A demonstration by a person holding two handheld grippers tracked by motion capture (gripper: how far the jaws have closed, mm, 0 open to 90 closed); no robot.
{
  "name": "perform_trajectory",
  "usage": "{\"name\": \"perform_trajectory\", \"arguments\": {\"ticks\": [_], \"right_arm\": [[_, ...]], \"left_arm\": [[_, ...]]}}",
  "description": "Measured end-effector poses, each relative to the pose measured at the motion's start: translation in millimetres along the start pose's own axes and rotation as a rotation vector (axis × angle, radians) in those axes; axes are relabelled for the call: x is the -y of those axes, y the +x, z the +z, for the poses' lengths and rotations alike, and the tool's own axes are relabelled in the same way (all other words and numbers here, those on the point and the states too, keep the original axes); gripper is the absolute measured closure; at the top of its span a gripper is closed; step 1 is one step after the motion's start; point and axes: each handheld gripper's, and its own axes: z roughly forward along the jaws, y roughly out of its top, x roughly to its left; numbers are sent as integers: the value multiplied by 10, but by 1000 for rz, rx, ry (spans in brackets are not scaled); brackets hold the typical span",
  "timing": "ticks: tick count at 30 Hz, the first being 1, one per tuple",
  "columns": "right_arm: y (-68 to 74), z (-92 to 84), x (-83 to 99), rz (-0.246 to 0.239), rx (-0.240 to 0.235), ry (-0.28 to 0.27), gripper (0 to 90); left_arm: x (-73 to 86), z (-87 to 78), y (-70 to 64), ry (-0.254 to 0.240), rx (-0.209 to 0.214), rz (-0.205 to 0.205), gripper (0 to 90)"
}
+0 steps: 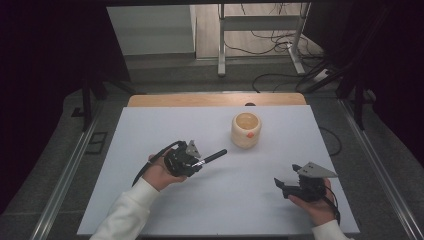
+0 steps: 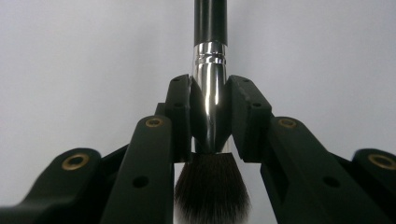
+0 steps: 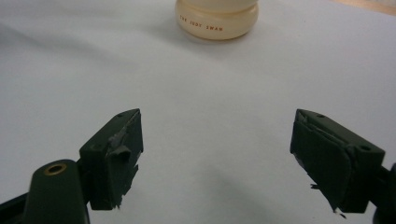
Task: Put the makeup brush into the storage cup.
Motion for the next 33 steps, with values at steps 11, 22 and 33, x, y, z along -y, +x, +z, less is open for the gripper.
{"name": "perform_trajectory", "arguments": {"ticks": [11, 22, 33], "right_arm": [[9, 6, -17, -5, 3, -4, 180], [61, -6, -48, -31, 3, -12, 179], [225, 39, -163, -70, -27, -18, 175]], "left_arm": [[56, 34, -94, 3, 7, -28, 712], [4, 17, -198, 3, -1, -6, 713], [-28, 27, -228, 1, -6, -4, 712]]}}
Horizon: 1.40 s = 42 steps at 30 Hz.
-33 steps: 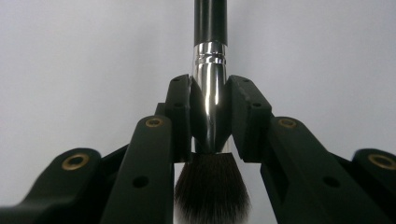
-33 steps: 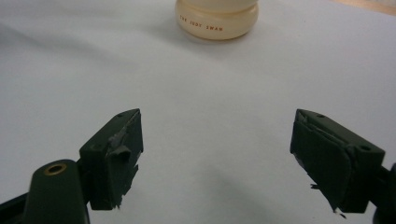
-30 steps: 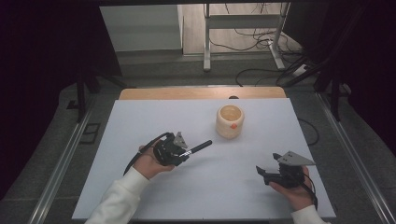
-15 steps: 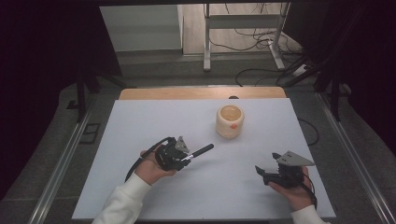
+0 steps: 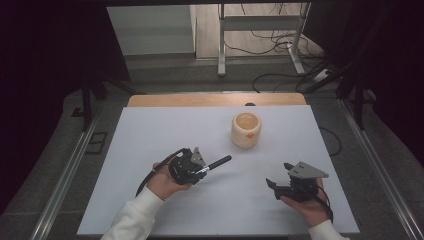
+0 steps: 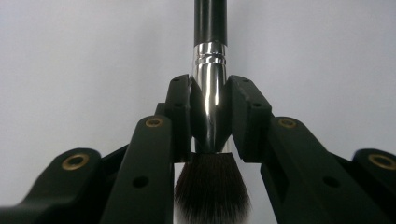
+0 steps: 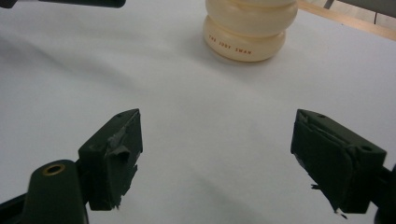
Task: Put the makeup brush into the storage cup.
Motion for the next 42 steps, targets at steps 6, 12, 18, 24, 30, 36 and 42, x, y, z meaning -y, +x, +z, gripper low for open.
{"name": "perform_trajectory", "arguments": {"ticks": [6, 12, 18, 24, 30, 36, 42], "right_arm": [[20, 33, -94, -1, -9, -14, 172], [73, 90, -177, -17, -19, -13, 170], [133, 152, -252, -30, -23, -13, 171], [196, 222, -319, -58, -38, -10, 171], [207, 239, -363, -73, -39, -9, 169], [273, 306, -454, -115, -59, -4, 166], [358, 392, -556, -161, -67, 11, 165]], "left_arm": [[-33, -9, 0, -6, -6, 6, 712], [-53, -11, -11, -5, -14, 9, 712], [-69, -22, -14, -5, -23, 15, 712], [-81, -24, -13, -2, -26, 15, 712], [-84, -20, -15, -5, -24, 14, 712], [-86, -22, -4, -6, -24, 12, 712], [-83, -23, 3, -5, -23, 12, 712]]}}
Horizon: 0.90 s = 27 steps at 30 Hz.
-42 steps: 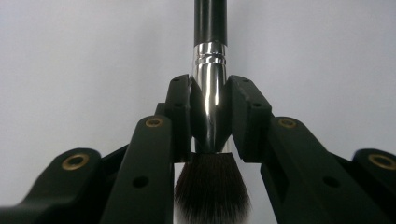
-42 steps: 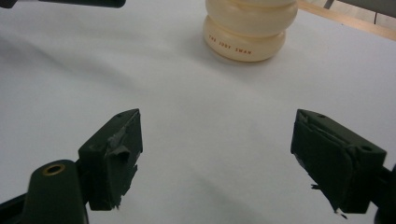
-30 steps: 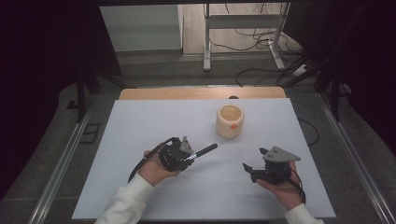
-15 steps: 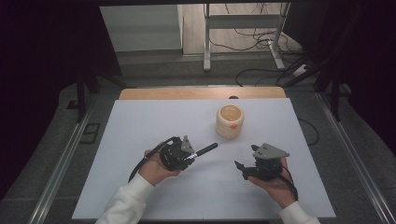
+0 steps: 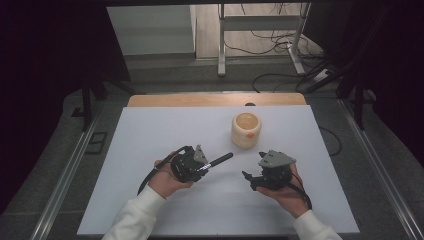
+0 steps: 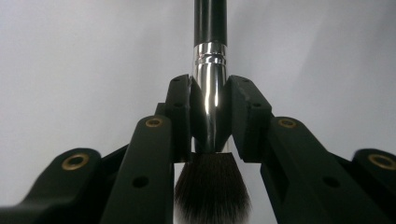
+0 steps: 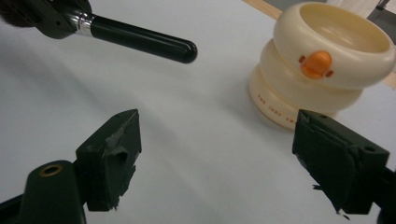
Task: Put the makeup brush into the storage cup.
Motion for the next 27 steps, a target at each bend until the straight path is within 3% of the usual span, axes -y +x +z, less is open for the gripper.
{"name": "perform_trajectory", "arguments": {"ticks": [13, 27], "right_arm": [[68, 94, -151, -42, -27, 14, 167], [129, 196, -272, -95, -26, 27, 145]], "left_arm": [[-4, -19, 11, -5, 13, 4, 712], [-24, 0, -9, -6, 17, 9, 712]]}}
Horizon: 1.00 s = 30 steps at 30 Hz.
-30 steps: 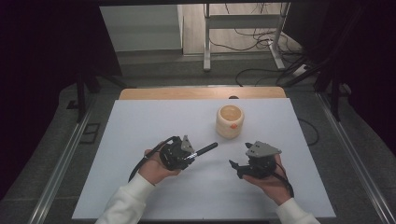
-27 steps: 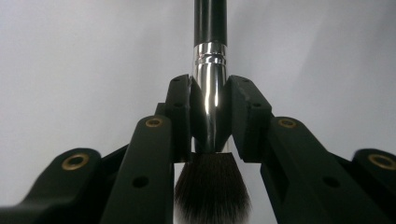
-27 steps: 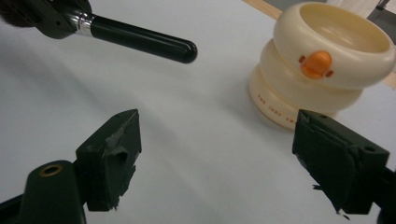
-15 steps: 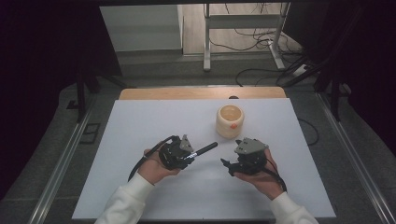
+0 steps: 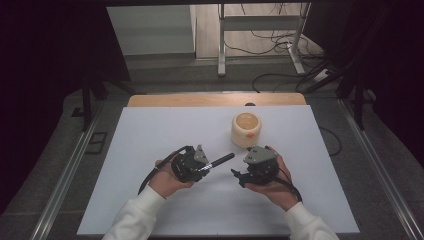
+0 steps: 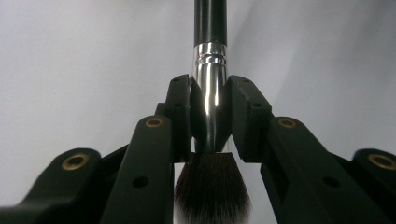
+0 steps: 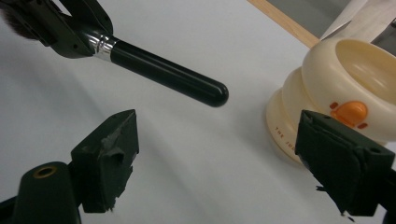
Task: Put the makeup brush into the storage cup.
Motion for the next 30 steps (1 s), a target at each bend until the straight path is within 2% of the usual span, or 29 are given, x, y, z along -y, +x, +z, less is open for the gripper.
{"name": "perform_trajectory", "arguments": {"ticks": [7, 13, 27, 28, 30], "right_arm": [[44, 58, -65, -46, 6, 11, 149], [81, 104, -93, -66, 5, 20, 150], [255, 295, -219, -184, 2, 56, 170], [259, 300, -222, -186, 1, 58, 173], [268, 322, -229, -201, 6, 62, 185]], "left_arm": [[-4, 15, -10, -2, 3, 2, 712], [-7, 24, -5, 3, 6, 6, 712], [-37, 46, -18, -9, 30, 11, 712], [-40, 42, -10, 3, 28, 28, 712], [-47, 50, -17, 6, 35, 29, 712]]}}
